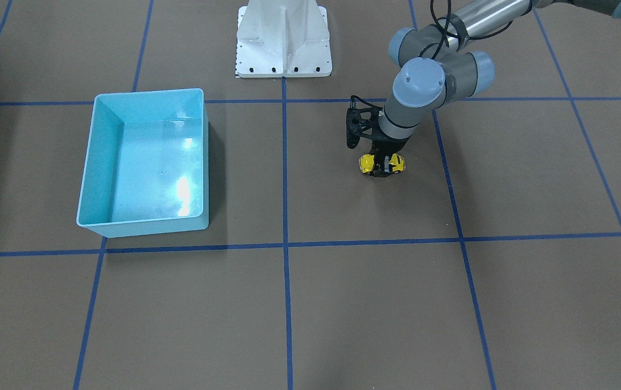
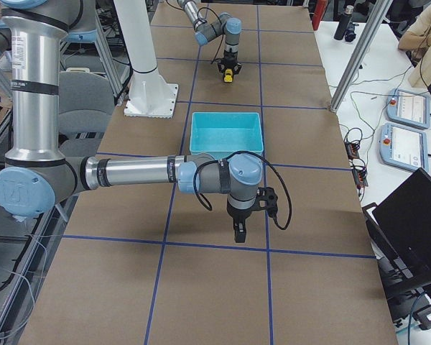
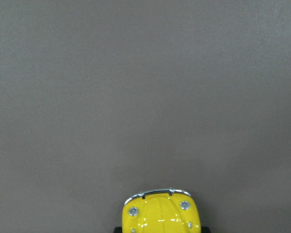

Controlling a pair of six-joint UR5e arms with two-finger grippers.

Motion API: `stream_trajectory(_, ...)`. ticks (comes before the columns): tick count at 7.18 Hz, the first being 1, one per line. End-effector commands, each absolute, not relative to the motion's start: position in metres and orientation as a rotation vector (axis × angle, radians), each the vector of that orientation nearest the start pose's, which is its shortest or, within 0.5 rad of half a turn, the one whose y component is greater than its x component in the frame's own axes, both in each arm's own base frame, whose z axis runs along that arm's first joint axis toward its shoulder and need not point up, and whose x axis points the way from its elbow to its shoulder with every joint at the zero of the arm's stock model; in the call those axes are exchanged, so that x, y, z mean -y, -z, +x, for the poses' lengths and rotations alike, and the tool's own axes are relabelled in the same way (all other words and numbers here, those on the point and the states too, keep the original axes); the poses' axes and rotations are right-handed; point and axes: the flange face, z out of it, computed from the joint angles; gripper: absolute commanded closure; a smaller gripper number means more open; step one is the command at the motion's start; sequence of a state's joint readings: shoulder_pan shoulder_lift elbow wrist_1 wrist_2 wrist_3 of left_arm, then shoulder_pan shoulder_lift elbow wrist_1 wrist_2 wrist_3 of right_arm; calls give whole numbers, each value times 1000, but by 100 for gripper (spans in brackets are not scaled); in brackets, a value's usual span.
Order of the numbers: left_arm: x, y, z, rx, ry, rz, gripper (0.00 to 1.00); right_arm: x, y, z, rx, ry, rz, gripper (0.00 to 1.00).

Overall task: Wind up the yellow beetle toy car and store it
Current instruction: 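Keep pulling the car backward with the left gripper to wind it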

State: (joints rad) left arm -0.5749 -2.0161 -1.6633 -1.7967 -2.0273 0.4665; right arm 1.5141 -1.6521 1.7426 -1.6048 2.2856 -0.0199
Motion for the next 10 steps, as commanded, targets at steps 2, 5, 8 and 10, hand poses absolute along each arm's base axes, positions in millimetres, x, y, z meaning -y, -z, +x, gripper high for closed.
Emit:
stream_trajectory(2, 433, -351, 486, -703, -1525, 669, 100, 467, -626, 42, 716, 113, 98, 0)
stream_trajectory(5, 430, -358, 480, -702, -1524, 666, 100, 467, -629, 41, 718, 119, 109, 0)
stream_trajectory(8, 429, -365, 477, -703, -1523, 675, 100, 467, -629, 41, 719, 118, 107, 0)
stream_trajectory(10, 429, -366, 476, -704, -1523, 673, 100, 467, -628, 41, 719, 119, 109, 0)
